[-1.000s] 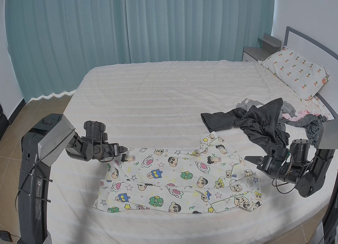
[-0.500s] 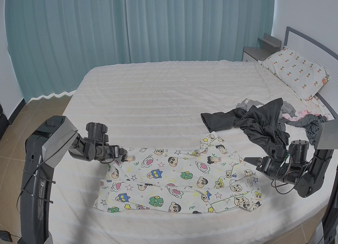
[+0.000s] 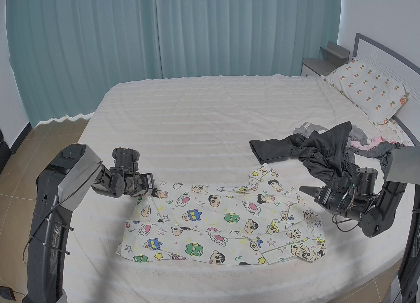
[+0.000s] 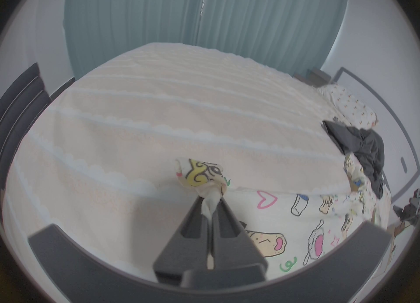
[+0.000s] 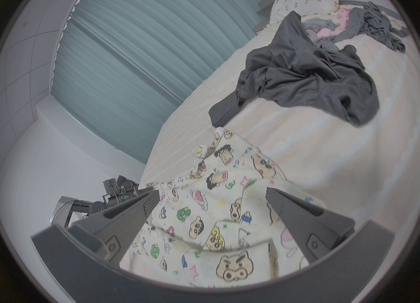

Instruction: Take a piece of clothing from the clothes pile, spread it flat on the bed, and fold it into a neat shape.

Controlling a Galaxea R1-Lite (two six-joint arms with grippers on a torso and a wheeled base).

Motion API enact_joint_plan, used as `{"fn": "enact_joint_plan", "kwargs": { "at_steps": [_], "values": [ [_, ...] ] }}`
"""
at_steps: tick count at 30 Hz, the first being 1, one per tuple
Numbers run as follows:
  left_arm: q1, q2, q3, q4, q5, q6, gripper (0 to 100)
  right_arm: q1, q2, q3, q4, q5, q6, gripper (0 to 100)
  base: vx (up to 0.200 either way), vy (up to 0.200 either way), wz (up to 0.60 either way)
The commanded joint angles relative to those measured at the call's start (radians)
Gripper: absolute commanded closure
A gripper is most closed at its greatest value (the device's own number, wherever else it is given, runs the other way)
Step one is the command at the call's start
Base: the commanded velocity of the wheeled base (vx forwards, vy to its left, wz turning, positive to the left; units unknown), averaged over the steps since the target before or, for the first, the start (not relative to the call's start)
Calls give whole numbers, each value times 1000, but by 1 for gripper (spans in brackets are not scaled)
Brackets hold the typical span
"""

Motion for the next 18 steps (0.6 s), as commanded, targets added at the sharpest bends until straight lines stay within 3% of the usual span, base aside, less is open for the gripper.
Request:
{"fn": "enact_joint_plan", "kwargs": {
  "at_steps": [1,5,9,18],
  "values": [
    [1,-33,8,-47,42,-68,100,5,81,-203,144,-4,-2,0,0,0,0],
    [1,-53,14,-49,69,-92,100,24,135,-390,321,-19,1,0,0,0,0],
    [1,-66,43,-49,74,-94,100,48,213,-542,437,-78,-2,0,0,0,0],
    [-19,-99,132,-102,77,-83,100,79,288,-697,601,-104,-4,0,0,0,0]
  ]
}}
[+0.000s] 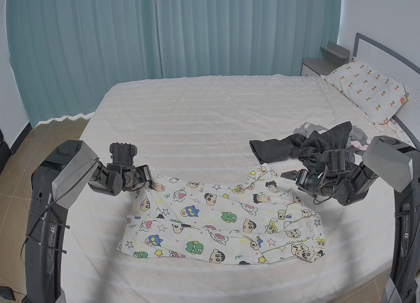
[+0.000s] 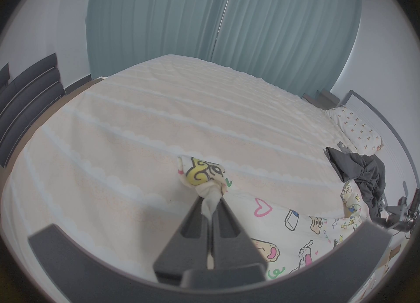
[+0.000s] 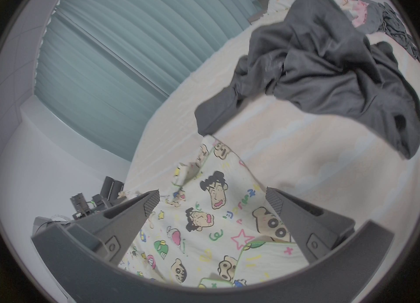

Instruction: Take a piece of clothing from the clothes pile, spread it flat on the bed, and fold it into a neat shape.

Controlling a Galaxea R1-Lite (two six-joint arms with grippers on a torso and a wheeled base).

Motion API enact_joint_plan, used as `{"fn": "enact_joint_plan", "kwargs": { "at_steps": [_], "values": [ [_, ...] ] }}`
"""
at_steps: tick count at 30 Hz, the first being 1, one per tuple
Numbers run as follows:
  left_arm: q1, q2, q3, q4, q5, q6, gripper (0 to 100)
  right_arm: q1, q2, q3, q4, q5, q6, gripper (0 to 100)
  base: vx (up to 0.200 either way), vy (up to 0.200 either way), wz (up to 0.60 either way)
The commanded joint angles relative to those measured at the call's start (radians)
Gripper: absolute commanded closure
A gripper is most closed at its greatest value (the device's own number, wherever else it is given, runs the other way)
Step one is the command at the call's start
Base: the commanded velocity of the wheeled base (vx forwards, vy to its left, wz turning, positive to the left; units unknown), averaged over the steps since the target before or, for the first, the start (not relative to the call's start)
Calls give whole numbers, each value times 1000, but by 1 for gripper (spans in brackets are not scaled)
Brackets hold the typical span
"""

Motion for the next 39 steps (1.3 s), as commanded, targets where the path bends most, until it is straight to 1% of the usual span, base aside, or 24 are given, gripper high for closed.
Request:
{"fn": "enact_joint_plan", "kwargs": {
  "at_steps": [1,4,7,9,11,14,18,19,25,33,34,39],
  "values": [
    [-13,-46,70,-31,3,1,100,21,82,-94,54,-17,-2,0,0,0,0],
    [-13,-55,92,-43,4,1,100,21,99,-137,87,-25,-5,0,0,0,0],
    [-13,-63,112,-63,4,-1,100,16,115,-203,156,-37,-10,0,0,0,0],
    [-13,-63,118,-68,4,-1,100,16,123,-217,170,-42,-15,0,0,0,0],
    [-13,-63,138,-81,4,1,100,15,132,-235,176,-85,-53,0,0,0,0],
    [-13,-63,141,-86,3,-1,100,4,138,-257,183,-111,-74,0,0,0,0],
    [-13,-64,142,-86,4,-1,100,2,145,-266,186,-109,-90,0,0,0,0],
    [-13,-64,142,-86,4,1,100,4,148,-275,189,-100,-90,0,0,0,0],
    [-15,-76,142,-86,3,-1,100,50,174,-312,234,-72,-88,0,0,0,0],
    [-15,-72,144,-86,3,-6,100,62,197,-353,258,-68,-79,0,0,0,0],
    [-15,-72,144,-86,3,-6,100,61,201,-357,260,-68,-79,100,0,0,0],
    [-15,-72,144,-86,3,-6,100,47,198,-360,237,-71,-50,100,0,0,0]
  ]
}}
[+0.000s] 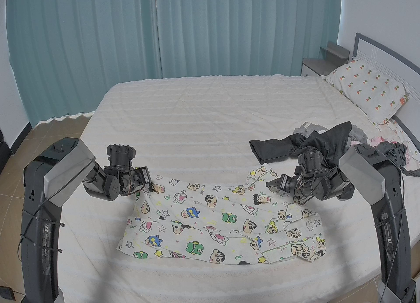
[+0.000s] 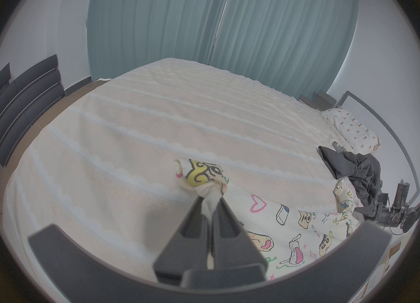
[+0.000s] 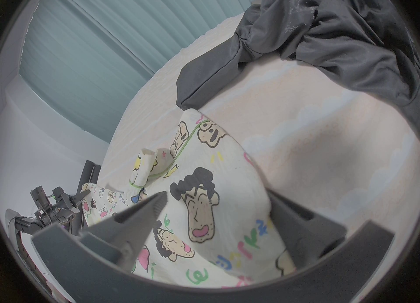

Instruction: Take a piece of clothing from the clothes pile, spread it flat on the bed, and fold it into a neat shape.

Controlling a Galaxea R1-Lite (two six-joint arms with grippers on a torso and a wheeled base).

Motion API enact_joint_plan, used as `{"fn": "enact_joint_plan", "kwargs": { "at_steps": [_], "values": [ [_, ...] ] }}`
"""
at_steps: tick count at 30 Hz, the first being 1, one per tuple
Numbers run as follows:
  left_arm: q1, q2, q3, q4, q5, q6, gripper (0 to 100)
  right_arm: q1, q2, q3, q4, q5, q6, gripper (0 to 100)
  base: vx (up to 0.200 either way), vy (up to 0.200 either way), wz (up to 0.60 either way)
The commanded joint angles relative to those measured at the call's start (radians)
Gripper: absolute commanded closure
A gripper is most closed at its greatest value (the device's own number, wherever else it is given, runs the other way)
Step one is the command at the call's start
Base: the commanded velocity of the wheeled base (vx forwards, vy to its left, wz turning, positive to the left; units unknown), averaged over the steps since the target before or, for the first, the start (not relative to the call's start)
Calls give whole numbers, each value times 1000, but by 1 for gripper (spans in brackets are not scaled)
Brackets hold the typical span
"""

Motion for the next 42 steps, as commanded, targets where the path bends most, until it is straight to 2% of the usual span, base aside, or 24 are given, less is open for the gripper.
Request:
{"fn": "enact_joint_plan", "kwargs": {
  "at_steps": [1,4,8,10,13,20,26,31,42],
  "values": [
    [0,0,0,0,0,0,100,-11,3,-2,-14,-1,11,100,0,0,0],
    [0,-5,3,0,0,0,100,-14,-3,11,-27,-1,15,100,0,0,0],
    [-2,-22,26,-2,-3,6,100,-25,-22,115,-185,5,14,100,0,0,0],
    [0,-29,29,-2,-3,7,100,-27,-22,182,-326,39,11,100,0,0,0],
    [0,-45,37,-2,-3,7,100,-31,-31,253,-437,97,12,100,0,0,0],
    [0,-77,52,-2,-6,9,100,-50,-69,311,-506,120,15,100,0,0,0],
    [1,-94,68,-2,-7,7,100,-74,-131,409,-612,174,19,100,0,0,0],
    [1,-94,68,-5,-7,6,100,-87,-166,459,-658,183,19,100,0,0,0],
    [3,-81,170,-204,-10,1,100,-93,-227,549,-710,224,19,100,0,0,0]
  ]
}}
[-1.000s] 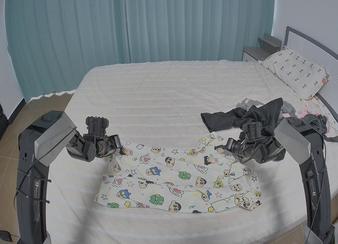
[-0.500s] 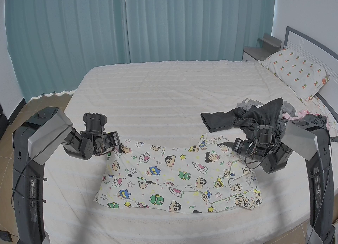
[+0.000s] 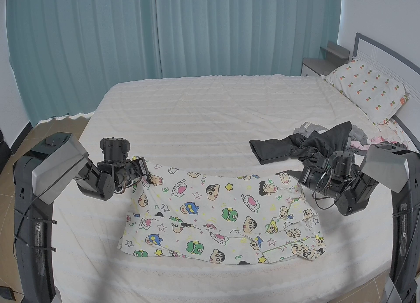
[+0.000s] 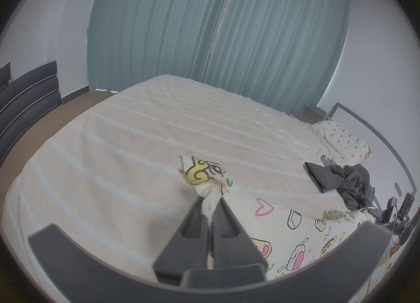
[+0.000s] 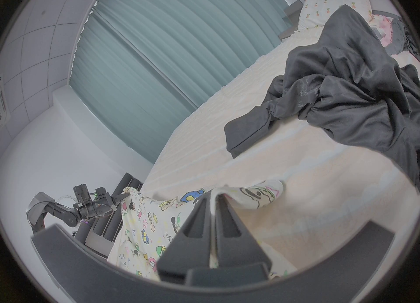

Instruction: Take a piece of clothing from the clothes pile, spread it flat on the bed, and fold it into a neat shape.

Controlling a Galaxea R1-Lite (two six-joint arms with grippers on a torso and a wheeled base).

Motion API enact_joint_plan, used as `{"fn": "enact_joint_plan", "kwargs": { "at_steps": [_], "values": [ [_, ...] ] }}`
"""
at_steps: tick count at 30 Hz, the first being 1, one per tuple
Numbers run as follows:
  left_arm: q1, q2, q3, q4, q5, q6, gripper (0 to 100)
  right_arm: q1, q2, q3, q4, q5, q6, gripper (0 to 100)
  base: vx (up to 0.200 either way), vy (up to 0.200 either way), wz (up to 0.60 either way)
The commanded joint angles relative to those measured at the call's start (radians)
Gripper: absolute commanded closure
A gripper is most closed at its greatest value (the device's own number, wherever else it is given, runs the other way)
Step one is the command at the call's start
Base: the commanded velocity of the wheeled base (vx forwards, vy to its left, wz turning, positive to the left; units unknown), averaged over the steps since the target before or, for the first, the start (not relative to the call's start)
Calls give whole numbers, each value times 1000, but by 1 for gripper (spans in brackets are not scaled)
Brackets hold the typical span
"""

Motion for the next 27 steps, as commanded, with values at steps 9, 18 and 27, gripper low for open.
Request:
{"fn": "enact_joint_plan", "kwargs": {
  "at_steps": [9,18,27],
  "values": [
    [2,-1,94,-39,-7,-3,100,-1,-71,144,-76,80,0,100,0,0,0],
    [2,-4,211,-181,-9,-1,100,-18,-99,288,-167,164,-9,100,0,0,0],
    [8,-14,344,-322,-12,-3,100,-19,-99,397,-234,215,-12,100,0,0,0]
  ]
}}
